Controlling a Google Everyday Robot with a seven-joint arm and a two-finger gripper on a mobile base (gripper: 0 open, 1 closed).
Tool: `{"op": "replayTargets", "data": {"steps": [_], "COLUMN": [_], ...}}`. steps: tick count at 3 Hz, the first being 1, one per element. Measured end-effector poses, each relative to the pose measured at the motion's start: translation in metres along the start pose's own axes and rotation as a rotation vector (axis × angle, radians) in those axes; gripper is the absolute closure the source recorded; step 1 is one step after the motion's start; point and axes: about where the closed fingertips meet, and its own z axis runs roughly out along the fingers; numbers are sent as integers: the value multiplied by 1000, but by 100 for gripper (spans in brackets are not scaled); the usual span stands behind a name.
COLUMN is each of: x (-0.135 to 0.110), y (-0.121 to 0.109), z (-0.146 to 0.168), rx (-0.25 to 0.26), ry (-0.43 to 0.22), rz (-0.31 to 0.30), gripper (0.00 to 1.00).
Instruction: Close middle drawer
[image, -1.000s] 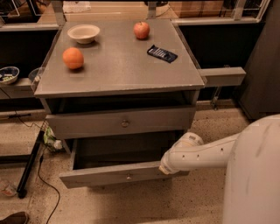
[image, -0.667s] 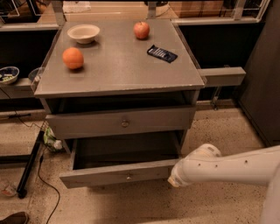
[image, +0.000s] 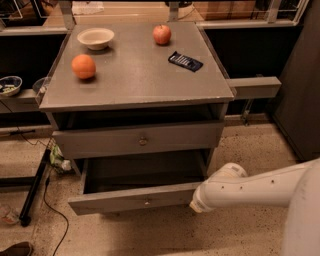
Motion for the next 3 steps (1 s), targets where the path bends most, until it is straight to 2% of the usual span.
{"op": "replayTargets", "data": {"steps": [2,3], "x": [-24,-33], "y": [-16,-19], "z": [38,46], "rx": [26,35], "ry": [9,-1], "rz": [36,43], "gripper": [100,100]}}
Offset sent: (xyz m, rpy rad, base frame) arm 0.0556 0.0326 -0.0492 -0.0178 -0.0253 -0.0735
